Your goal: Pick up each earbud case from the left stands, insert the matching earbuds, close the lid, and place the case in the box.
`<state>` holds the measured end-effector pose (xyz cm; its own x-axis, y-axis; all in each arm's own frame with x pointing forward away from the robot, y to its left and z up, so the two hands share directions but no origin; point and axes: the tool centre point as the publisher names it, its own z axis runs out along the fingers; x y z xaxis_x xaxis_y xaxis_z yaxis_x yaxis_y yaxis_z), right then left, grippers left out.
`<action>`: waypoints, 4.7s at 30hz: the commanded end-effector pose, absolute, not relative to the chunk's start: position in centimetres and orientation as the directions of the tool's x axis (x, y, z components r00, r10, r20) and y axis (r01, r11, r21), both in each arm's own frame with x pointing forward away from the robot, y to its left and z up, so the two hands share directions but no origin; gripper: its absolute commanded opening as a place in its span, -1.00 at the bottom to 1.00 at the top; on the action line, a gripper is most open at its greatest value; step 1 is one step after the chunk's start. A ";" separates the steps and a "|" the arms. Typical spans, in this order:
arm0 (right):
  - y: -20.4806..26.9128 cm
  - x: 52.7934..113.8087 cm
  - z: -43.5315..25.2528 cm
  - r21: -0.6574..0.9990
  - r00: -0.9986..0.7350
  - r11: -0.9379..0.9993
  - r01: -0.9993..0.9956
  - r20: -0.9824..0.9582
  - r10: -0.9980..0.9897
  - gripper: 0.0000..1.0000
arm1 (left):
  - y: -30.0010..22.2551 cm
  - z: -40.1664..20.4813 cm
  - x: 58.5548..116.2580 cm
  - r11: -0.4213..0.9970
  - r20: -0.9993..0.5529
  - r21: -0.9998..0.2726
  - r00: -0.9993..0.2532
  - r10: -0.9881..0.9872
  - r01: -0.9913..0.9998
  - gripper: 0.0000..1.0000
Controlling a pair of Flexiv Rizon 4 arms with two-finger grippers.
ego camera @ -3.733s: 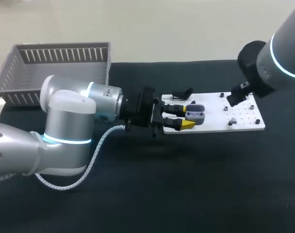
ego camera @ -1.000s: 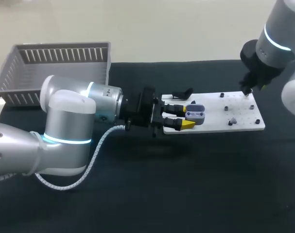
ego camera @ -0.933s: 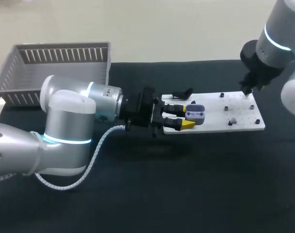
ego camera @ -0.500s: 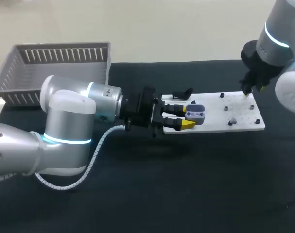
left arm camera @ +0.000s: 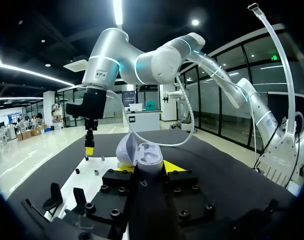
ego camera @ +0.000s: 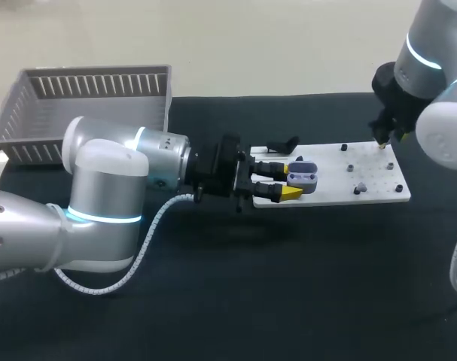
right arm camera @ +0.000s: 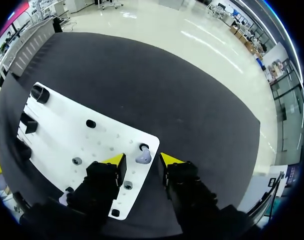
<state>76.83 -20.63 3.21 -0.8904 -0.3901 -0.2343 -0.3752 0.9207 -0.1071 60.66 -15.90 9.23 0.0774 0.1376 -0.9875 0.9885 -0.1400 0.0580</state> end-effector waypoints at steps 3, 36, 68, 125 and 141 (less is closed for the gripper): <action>-20.8 77.0 2.9 -0.105 -0.892 0.922 -0.372 -0.233 -0.387 -0.19 | -15.9 9.1 60.6 -0.136 -0.988 0.061 0.080 0.134 0.989 -1.00; -20.9 77.2 2.9 -0.130 -0.903 0.933 -0.337 -0.234 -0.359 -1.00 | -15.9 9.1 60.6 -0.136 -0.988 0.061 0.080 0.134 0.989 -1.00; -17.9 68.3 13.1 -0.262 -0.956 0.964 -0.033 -0.273 -0.107 -1.00 | -15.9 9.1 60.6 -0.136 -0.988 0.061 0.080 0.134 0.989 -1.00; -12.5 63.1 17.7 -0.083 -0.767 0.782 0.618 -0.284 0.576 -1.00 | -15.9 9.1 60.6 -0.136 -0.988 0.061 0.080 0.134 0.989 -1.00; -10.2 61.1 18.2 -0.043 -0.611 0.611 0.791 -0.126 0.782 -1.00 | -17.0 9.3 60.5 -0.106 -0.986 0.082 0.096 0.137 0.991 -1.00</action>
<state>60.70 -10.60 18.18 -0.6121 0.7805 -0.1273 0.7889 0.6138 -0.0304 60.93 -16.56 9.35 0.0933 0.1399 -0.9858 0.9894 -0.1241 0.0760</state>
